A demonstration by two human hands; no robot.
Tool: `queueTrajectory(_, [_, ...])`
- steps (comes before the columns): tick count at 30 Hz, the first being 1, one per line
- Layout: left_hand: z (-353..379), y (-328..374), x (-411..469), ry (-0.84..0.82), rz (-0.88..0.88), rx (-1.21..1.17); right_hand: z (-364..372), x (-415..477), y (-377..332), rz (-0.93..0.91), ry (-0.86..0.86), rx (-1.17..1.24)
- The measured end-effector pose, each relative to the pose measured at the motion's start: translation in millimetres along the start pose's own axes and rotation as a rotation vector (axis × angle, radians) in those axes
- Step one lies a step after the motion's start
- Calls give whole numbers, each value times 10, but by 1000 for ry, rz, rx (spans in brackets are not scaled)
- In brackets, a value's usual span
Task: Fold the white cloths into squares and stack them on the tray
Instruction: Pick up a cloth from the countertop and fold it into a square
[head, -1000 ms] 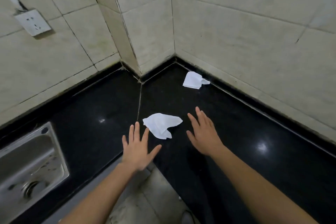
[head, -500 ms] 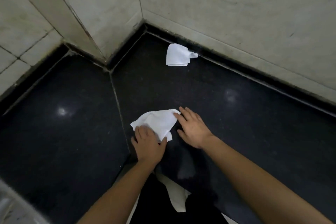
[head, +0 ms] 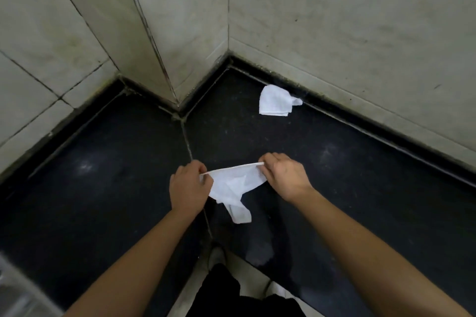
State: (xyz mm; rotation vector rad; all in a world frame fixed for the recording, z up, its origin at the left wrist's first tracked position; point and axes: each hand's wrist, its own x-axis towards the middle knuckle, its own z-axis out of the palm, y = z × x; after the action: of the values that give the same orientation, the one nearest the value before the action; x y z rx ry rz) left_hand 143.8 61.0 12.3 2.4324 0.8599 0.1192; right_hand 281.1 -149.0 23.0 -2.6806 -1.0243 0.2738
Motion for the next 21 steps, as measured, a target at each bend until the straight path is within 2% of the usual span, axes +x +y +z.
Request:
queueTrajectory(4, [-170, 220, 113, 81, 135, -25, -366, -48, 112, 25, 75, 48])
queueTrajectory(10, [-359, 626, 16, 131, 244, -40, -818, -453, 445, 24, 166, 132])
queueTrajectory(17, [-541, 1039, -79, -1, 296, -241, -1268, -794, 748, 119, 273, 431])
queueTrajectory(21, [-542, 1225, -3, -91, 277, -301, -1294, -822, 849, 148, 333, 470])
